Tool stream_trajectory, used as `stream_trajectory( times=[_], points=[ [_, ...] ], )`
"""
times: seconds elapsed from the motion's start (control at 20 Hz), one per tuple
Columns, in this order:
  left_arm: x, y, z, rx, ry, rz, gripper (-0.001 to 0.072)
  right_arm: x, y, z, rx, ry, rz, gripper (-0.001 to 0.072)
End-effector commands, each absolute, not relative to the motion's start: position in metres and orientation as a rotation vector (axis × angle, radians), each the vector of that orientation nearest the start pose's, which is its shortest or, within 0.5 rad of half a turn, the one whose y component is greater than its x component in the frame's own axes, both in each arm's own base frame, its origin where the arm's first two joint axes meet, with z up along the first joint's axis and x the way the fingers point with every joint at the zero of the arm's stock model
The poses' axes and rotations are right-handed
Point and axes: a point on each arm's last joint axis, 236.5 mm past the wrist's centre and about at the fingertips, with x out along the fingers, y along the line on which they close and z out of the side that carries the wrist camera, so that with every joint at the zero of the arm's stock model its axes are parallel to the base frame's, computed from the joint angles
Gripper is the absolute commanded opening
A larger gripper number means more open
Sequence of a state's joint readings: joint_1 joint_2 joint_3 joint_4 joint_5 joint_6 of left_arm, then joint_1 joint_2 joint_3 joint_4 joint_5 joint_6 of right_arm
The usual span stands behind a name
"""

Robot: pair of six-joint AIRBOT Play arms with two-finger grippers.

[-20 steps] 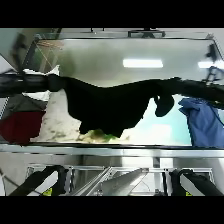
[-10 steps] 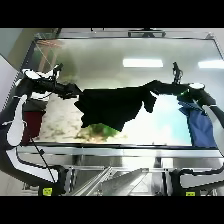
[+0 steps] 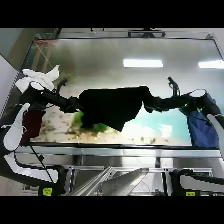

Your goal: Fold the shirts.

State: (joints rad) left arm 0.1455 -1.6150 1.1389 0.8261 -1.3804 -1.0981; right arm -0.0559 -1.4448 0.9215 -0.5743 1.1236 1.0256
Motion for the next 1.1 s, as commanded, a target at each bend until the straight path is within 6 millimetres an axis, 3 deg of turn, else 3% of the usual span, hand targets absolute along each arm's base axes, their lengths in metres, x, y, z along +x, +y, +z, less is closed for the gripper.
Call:
stream_trajectory(
  times=[0.0,0.1,0.3,0.45,0.55,0.75,0.8,0.85,0.9,1.0,1.05],
  points=[
    [0.351,-0.128,-0.079,-0.565,1.492,-0.625,0.0694,0.338,0.165,-0.08,0.65,1.343,0.524,0.0418],
    [0.368,-0.143,-0.075,-0.582,1.445,-0.64,0.0694,0.346,0.178,-0.083,0.684,1.319,0.51,0.0418],
    [0.395,-0.175,-0.049,-0.563,1.37,-0.725,0.0692,0.362,0.203,-0.09,0.766,1.266,0.496,0.0418],
    [0.411,-0.187,-0.042,-0.502,1.31,-0.726,0.0692,0.367,0.216,-0.098,0.825,1.269,0.486,0.0416],
    [0.416,-0.186,-0.05,-0.45,1.298,-0.696,0.0691,0.366,0.222,-0.105,0.828,1.288,0.489,0.0395],
    [0.397,-0.186,-0.075,-0.382,1.401,-0.688,0.0691,0.365,0.229,-0.106,0.847,1.295,0.492,0.0367],
    [0.396,-0.187,-0.079,-0.389,1.411,-0.687,0.063,0.366,0.231,-0.104,0.849,1.287,0.506,0.0366],
    [0.396,-0.189,-0.082,-0.398,1.415,-0.688,0.0444,0.367,0.235,-0.1,0.852,1.27,0.528,0.0365],
    [0.397,-0.189,-0.085,-0.397,1.417,-0.686,0.0324,0.368,0.241,-0.094,0.873,1.254,0.553,0.0358],
    [0.396,-0.189,-0.084,-0.4,1.421,-0.689,0.008,0.37,0.253,-0.077,0.904,1.209,0.639,0.0081],
    [0.395,-0.189,-0.079,-0.4,1.418,-0.696,0.0008,0.37,0.257,-0.068,0.923,1.19,0.676,0.0067]
  ],
)
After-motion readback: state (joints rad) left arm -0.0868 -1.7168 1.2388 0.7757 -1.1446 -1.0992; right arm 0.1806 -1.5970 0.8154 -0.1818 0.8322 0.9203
